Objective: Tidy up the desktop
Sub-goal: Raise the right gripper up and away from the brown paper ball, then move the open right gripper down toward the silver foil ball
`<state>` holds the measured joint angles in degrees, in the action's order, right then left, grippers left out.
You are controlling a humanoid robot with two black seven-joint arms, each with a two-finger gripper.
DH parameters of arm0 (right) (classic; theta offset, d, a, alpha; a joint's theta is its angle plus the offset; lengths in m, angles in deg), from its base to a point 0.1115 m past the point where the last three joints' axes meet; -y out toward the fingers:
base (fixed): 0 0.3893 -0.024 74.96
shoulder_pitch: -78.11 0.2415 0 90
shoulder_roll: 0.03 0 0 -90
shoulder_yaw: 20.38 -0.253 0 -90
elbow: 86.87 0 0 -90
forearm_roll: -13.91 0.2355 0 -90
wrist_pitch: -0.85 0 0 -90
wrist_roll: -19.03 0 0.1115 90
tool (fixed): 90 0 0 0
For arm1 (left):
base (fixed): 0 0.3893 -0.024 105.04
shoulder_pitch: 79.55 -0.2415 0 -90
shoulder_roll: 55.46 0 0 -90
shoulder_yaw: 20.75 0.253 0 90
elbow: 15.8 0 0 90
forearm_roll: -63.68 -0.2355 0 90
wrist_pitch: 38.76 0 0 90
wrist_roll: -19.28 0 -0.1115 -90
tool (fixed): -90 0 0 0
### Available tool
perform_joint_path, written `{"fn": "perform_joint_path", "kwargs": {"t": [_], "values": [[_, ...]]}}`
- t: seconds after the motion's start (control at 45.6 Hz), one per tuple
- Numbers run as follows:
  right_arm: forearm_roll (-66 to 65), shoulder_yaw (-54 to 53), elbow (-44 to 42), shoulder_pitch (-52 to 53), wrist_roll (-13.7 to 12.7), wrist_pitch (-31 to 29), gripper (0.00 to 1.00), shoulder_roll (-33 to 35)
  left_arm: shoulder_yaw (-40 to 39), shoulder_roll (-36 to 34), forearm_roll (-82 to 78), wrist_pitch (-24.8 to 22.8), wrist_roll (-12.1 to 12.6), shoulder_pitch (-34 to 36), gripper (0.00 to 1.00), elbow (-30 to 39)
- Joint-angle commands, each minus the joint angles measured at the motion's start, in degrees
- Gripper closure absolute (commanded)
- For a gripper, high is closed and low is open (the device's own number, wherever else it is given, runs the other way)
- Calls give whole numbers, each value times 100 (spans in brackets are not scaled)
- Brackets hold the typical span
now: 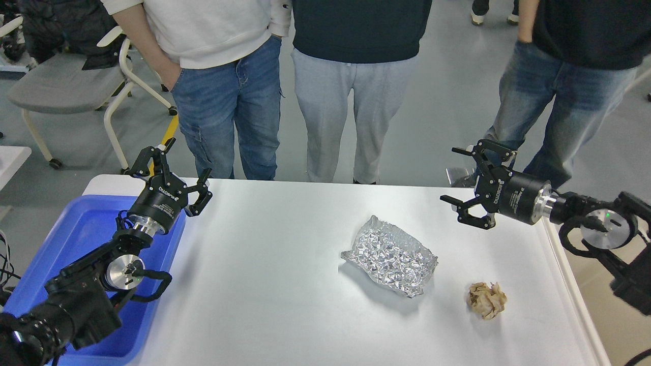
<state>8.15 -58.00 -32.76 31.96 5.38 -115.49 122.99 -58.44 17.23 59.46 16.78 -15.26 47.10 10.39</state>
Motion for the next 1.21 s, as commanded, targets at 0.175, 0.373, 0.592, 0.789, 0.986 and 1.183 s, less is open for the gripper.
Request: {"fn": "perform_joint_path", "kwargs": {"t": [0.175, 0.373, 0.592, 0.789, 0.986, 1.183], "values": [[-1191, 2749, 724, 2004, -33, 665, 0, 337, -1, 0, 0, 0, 0, 0, 0, 0], [-1577, 4472, 672, 2857, -77, 1131, 0, 82, 7, 0, 0, 0, 0, 9, 0, 0], [-1788, 5686, 672, 3068, -121, 1518, 0, 47, 7, 0, -9, 0, 0, 9, 0, 0], [-1631, 5889, 654, 3033, -130, 1615, 0, -50, -1, 0, -8, -9, 9, 9, 0, 0], [-813, 5898, 654, 3024, -130, 1624, 0, -199, 7, 0, -8, 0, 9, 9, 0, 0], [-734, 5898, 558, 2937, -130, 1650, 0, -603, 7, -9, -9, -9, 9, 9, 0, 0]]}}
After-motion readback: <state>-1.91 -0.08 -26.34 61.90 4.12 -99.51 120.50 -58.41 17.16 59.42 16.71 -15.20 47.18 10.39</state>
